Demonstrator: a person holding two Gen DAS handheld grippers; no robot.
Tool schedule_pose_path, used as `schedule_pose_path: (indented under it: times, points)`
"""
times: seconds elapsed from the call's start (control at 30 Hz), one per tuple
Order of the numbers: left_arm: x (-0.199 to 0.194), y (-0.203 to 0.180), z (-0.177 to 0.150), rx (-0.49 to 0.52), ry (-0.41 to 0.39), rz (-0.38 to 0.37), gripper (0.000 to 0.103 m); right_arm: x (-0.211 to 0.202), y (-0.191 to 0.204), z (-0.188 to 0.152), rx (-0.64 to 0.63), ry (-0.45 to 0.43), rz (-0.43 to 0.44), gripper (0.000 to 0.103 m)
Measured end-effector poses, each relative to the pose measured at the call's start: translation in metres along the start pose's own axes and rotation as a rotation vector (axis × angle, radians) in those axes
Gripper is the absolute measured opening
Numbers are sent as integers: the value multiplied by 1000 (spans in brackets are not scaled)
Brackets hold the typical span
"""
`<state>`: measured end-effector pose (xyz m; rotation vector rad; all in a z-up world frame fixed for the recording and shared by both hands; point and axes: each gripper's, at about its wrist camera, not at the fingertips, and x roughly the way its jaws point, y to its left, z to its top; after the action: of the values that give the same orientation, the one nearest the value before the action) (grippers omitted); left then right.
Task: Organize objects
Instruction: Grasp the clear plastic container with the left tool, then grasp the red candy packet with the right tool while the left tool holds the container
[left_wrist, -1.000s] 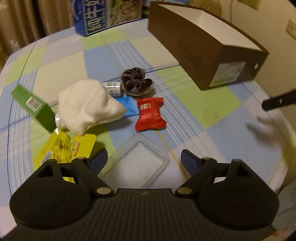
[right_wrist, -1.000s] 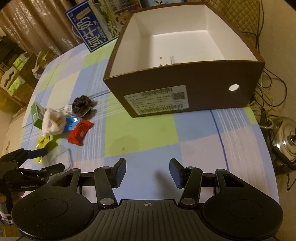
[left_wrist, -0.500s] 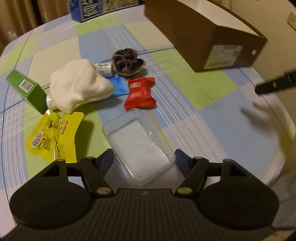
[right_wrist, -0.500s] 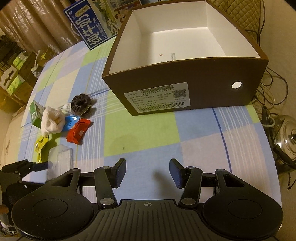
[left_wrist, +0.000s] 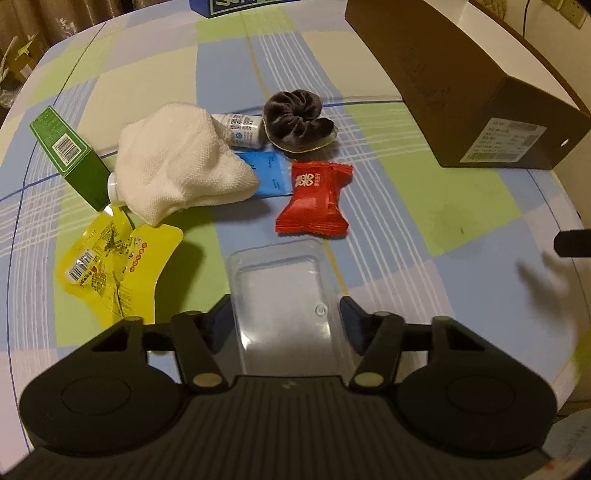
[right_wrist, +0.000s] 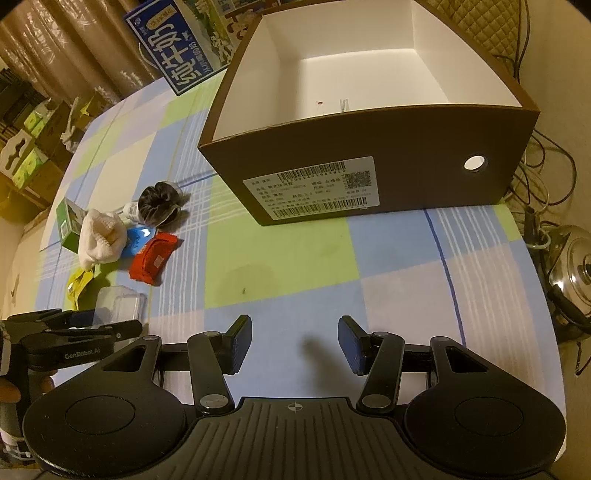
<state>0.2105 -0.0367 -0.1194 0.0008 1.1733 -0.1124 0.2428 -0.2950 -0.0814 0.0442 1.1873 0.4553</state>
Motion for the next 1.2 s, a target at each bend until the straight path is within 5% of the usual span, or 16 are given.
schedule_pose_path:
  times: [0.3,0.67,1.2]
  points:
    - [-24,9,-4,-56,-48,4,53,13,20,7,-73,12,66,49]
    - [-68,41,5,-172,-137,56,53,49,84,34,-121,24,289,49]
    - [-80,90,2,-269,-165,102,53,116,145,50,-129,11,140,49]
